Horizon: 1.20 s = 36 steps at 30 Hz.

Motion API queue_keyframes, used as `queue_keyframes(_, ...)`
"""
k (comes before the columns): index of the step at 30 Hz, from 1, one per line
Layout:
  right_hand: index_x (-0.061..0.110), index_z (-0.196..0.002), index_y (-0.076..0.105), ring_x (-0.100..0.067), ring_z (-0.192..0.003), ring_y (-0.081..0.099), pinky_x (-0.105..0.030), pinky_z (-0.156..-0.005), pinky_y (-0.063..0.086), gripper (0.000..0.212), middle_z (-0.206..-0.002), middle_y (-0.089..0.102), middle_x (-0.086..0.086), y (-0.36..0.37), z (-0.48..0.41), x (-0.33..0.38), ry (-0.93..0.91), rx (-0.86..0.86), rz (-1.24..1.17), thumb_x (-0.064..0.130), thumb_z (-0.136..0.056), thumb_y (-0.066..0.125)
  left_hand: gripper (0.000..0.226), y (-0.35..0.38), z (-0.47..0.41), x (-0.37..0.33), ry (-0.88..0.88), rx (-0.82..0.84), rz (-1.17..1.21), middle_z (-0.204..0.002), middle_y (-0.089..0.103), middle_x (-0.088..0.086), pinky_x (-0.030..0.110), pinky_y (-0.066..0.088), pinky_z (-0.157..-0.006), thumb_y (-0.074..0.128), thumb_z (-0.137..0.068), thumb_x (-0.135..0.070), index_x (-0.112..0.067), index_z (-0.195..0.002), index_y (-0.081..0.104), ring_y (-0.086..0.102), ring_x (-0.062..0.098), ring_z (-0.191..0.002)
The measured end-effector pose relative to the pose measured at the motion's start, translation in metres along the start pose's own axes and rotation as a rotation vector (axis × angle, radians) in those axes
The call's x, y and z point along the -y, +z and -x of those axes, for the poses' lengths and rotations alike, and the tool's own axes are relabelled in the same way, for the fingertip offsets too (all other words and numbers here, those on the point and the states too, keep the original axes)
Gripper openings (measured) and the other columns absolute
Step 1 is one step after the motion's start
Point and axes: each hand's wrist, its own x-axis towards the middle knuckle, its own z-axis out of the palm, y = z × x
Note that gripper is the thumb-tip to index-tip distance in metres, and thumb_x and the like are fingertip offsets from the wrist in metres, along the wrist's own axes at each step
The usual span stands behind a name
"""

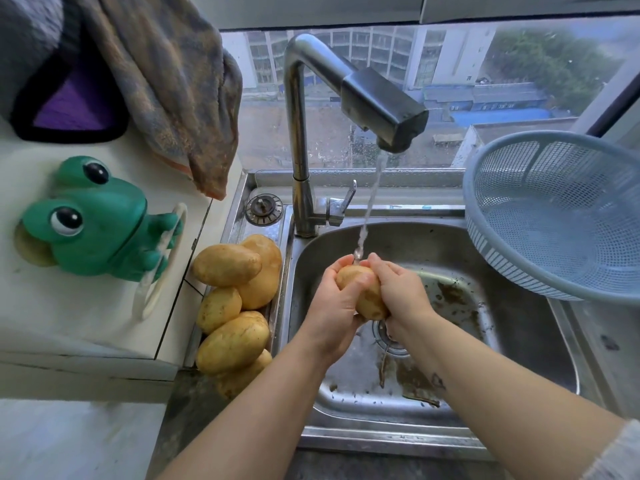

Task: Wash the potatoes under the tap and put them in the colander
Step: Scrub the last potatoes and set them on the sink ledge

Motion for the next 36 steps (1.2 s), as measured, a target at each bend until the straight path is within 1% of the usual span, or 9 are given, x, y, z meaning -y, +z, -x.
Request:
queue_keyframes(3, 0.023, -0.086, 0.070, -0.022, -0.088, 0.063, -0.031, -0.065, 0.055, 0.028, -0.095, 0.066, -0.008, 0.000, -0.001, 0.000, -0.018, 0.010, 0.041, 0.033, -0.100, 0.047, 0.047, -0.006, 0.001, -0.004, 0.027, 0.059, 0.017, -0.123, 0.051, 0.014, 0.042, 0.055, -0.084, 0.054, -0.094, -0.003, -0.020, -0.135, 0.039, 0.061, 0.025, -0.102)
queue_keyframes(6, 0.019, -0.098, 0.072, -0.022, -0.094, 0.064, -0.035, -0.077, 0.057, 0.029, -0.100, 0.069, -0.008, 0.000, 0.001, -0.002, -0.189, 0.051, 0.185, 0.031, -0.101, 0.045, 0.042, -0.009, -0.004, -0.005, 0.047, -0.021, 0.090, -0.124, 0.052, 0.018, 0.040, 0.057, -0.072, 0.062, -0.090, -0.012, -0.019, -0.128, 0.047, 0.060, 0.028, -0.100)
queue_keyframes(11, 0.015, -0.074, 0.076, -0.010, -0.067, 0.062, -0.028, -0.065, 0.051, 0.033, -0.067, 0.069, 0.001, 0.001, 0.001, -0.001, -0.468, 0.043, 0.458, 0.033, -0.095, 0.057, 0.017, -0.011, -0.014, -0.004, -0.012, -0.274, 0.187, -0.088, 0.066, 0.014, 0.037, 0.056, -0.064, 0.059, -0.091, -0.025, -0.009, -0.094, 0.064, 0.065, 0.025, -0.077)
queue_keyframes(14, 0.010, -0.052, 0.056, -0.012, -0.054, 0.046, -0.028, -0.057, 0.042, 0.041, -0.051, 0.049, -0.001, 0.001, -0.007, 0.005, -0.442, -0.029, 0.469, 0.029, -0.087, 0.068, 0.021, -0.011, -0.011, -0.005, -0.029, -0.262, 0.214, -0.078, 0.067, 0.009, 0.035, 0.055, -0.068, 0.055, -0.093, -0.028, -0.012, -0.082, 0.064, 0.065, 0.023, -0.071)
queue_keyframes(18, 0.015, -0.052, 0.034, -0.014, -0.055, 0.033, -0.029, -0.057, 0.034, 0.043, -0.053, 0.034, 0.001, 0.007, -0.011, 0.009, -0.460, -0.032, 0.517, 0.012, -0.082, 0.064, 0.019, -0.015, -0.010, -0.010, -0.022, -0.258, 0.295, -0.077, 0.066, 0.003, 0.032, 0.054, -0.064, 0.051, -0.095, -0.026, -0.013, -0.085, 0.061, 0.065, 0.017, -0.065)
queue_keyframes(22, 0.014, -0.096, 0.052, -0.016, -0.076, 0.051, -0.030, -0.069, 0.048, 0.004, -0.080, 0.052, -0.001, 0.010, -0.012, 0.012, -0.405, 0.018, 0.525, 0.017, -0.094, 0.053, 0.013, -0.015, -0.013, -0.018, -0.046, -0.269, 0.319, -0.082, 0.066, 0.002, 0.036, 0.053, -0.068, 0.052, -0.095, -0.025, -0.014, -0.091, 0.059, 0.065, 0.020, -0.071)
queue_keyframes(26, 0.016, -0.125, 0.055, -0.015, -0.100, 0.054, -0.021, -0.076, 0.048, 0.036, -0.112, 0.051, -0.005, 0.009, -0.008, 0.002, -0.406, 0.178, 0.549, 0.039, -0.099, 0.046, 0.019, -0.012, -0.019, -0.025, -0.057, -0.309, 0.300, -0.084, 0.065, 0.008, 0.037, 0.054, -0.069, 0.055, -0.094, -0.029, -0.012, -0.089, 0.062, 0.063, 0.023, -0.079)
queue_keyframes(32, 0.018, -0.089, 0.063, -0.016, -0.079, 0.057, -0.037, -0.074, 0.050, 0.029, -0.081, 0.061, 0.002, 0.021, -0.004, -0.011, -0.448, 0.018, 0.333, 0.031, -0.102, 0.041, 0.016, 0.004, -0.022, -0.016, -0.004, -0.412, 0.309, -0.075, 0.062, 0.007, 0.030, 0.053, -0.058, 0.057, -0.091, -0.022, -0.009, -0.084, 0.061, 0.062, 0.019, -0.069)
queue_keyframes(36, 0.018, -0.083, 0.069, -0.024, -0.089, 0.062, -0.046, -0.086, 0.055, 0.041, -0.091, 0.067, -0.008, 0.023, -0.005, -0.004, -0.109, 0.002, 0.047, 0.028, -0.103, 0.034, 0.013, 0.000, -0.021, -0.014, 0.022, -0.440, 0.319, -0.085, 0.065, 0.008, 0.039, 0.054, -0.074, 0.058, -0.090, -0.024, -0.014, -0.083, 0.063, 0.063, 0.025, -0.081)
